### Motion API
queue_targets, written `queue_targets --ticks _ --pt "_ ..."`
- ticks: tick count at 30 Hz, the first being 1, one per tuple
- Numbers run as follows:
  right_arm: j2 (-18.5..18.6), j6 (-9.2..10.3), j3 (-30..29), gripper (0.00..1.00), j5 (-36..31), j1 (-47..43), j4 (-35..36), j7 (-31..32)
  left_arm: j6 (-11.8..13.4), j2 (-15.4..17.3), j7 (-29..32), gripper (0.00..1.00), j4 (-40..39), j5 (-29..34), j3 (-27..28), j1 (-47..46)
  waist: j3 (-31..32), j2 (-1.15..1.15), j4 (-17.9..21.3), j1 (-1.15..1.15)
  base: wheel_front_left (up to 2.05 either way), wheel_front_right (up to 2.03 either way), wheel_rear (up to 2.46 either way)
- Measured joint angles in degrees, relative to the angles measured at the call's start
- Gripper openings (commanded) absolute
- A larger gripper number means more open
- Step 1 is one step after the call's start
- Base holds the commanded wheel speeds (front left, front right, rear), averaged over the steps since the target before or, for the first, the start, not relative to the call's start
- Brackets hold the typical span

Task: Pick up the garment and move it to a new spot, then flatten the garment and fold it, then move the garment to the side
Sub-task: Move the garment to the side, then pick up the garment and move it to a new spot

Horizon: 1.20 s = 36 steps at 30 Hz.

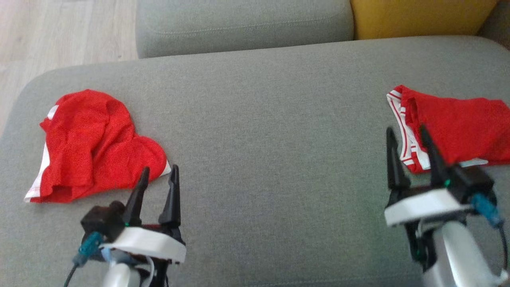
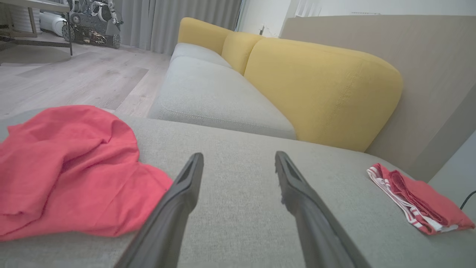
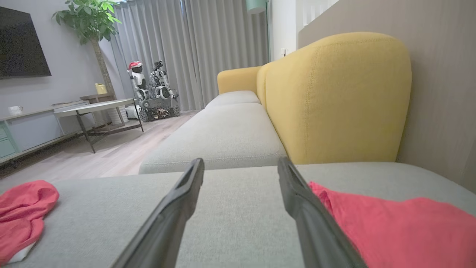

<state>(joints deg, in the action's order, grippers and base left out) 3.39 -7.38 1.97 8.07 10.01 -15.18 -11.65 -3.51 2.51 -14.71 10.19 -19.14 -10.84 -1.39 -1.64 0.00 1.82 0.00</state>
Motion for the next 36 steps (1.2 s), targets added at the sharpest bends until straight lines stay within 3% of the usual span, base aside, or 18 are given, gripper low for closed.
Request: queue_targets --ticks 8,28,36 --pt "-0.62 0.0 -0.01 1.0 4.53 -7.37 0.73 -2.33 0.33 0.05 0.0 1.0 0.25 0.71 -1.31 2.19 0.87 0.0 0.17 0.0 0.0 0.0 0.0" --pt "-0.64 0.0 0.0 1.0 4.44 -7.34 2.11 -2.72 0.76 0.05 0.0 1.0 -0.36 1.33 -1.35 2.41 0.76 0.0 0.23 0.0 0.0 0.0 0.0" --pt "-0.65 0.0 4.45 1.0 4.28 -7.3 1.41 -2.72 0.76 0.05 0.0 1.0 -0.77 1.16 -0.8 2.27 0.26 0.0 -2.84 0.0 0.0 0.0 0.0"
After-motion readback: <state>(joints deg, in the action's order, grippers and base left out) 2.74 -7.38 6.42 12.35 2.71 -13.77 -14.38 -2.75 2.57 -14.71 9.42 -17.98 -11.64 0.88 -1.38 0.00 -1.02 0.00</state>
